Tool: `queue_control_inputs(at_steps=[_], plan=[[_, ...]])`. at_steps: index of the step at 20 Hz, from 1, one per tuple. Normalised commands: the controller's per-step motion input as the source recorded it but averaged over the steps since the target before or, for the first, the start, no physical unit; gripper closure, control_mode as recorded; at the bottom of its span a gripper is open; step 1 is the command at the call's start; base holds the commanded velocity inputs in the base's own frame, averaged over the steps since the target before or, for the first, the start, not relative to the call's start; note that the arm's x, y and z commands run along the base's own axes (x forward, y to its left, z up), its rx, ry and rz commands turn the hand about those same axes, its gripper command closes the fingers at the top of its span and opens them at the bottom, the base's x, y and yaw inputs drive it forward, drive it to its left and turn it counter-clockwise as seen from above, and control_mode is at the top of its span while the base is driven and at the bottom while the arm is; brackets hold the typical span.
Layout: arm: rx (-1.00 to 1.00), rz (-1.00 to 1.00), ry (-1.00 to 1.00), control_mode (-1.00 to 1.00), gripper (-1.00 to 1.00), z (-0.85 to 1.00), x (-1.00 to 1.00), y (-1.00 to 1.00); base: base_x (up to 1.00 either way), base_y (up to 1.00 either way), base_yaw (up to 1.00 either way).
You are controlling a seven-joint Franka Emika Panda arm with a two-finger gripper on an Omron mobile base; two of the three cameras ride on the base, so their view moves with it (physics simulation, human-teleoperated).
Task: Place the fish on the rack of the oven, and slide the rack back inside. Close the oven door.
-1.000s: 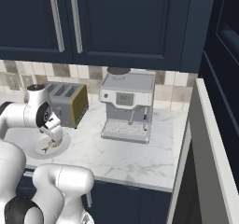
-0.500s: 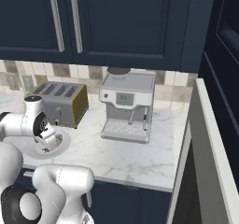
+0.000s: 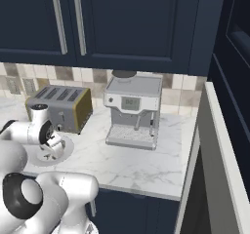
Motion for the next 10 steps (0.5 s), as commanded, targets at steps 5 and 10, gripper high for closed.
queue_control_inputs(at_steps=[5,10], plan=[[0.00,0.00,0.00,-1.00,-1.00,-0.29,0.44,0.00,0.00,0.00,0.00],[0.00,0.00,0.00,-1.00,-1.00,-0.30,0.46,0.08,0.00,0.00,0.00]])
